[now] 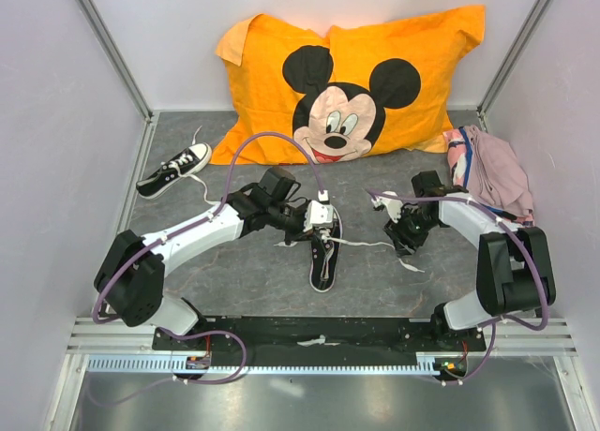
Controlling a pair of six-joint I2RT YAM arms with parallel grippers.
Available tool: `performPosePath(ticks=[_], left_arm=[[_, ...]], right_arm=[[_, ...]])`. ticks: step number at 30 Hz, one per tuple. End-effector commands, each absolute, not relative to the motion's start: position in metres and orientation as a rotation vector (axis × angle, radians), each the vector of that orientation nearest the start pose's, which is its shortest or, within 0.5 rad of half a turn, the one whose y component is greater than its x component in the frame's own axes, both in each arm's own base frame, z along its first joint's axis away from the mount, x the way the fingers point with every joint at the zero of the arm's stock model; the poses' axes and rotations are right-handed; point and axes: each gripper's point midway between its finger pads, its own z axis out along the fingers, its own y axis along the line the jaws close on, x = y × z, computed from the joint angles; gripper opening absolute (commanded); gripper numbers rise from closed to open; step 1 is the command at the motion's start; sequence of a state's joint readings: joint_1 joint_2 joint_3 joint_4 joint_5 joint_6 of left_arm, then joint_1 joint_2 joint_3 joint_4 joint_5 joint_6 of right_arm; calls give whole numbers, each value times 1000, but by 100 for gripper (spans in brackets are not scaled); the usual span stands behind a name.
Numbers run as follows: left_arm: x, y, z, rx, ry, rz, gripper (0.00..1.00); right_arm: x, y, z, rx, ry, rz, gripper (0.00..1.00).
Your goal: Tie the shoes
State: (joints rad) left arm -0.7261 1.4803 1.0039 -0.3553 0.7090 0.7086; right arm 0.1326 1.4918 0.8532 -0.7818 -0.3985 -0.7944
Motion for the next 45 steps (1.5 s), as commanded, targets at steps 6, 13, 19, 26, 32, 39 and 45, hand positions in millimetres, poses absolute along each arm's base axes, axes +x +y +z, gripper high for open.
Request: performPosePath(ticks=[6, 13, 19, 26, 32, 39, 45], left_arm=[[209, -322, 132, 1747, 1452, -906, 2], [204, -318, 135, 1766, 1388, -888, 2], [202, -315, 136, 1782, 1326, -864, 2], [203, -317, 139, 1775, 1272, -845, 2], [203, -315, 140, 1773, 1238, -817, 2], [207, -313, 134, 1741, 1267, -810, 2], [215, -316, 137, 1710, 1276, -801, 2]], right_arm=[[229, 80, 2, -1307, 2574, 403, 38], [266, 103, 39, -1152, 2499, 440, 0], [322, 153, 139, -1014, 2246, 630, 0], [340, 243, 203, -1013, 2075, 870, 0], [336, 309, 185, -1038, 2069, 1026, 0], [319, 330, 152, -1038, 2158, 1127, 23], [312, 293, 180, -1020, 2176, 1146, 71]])
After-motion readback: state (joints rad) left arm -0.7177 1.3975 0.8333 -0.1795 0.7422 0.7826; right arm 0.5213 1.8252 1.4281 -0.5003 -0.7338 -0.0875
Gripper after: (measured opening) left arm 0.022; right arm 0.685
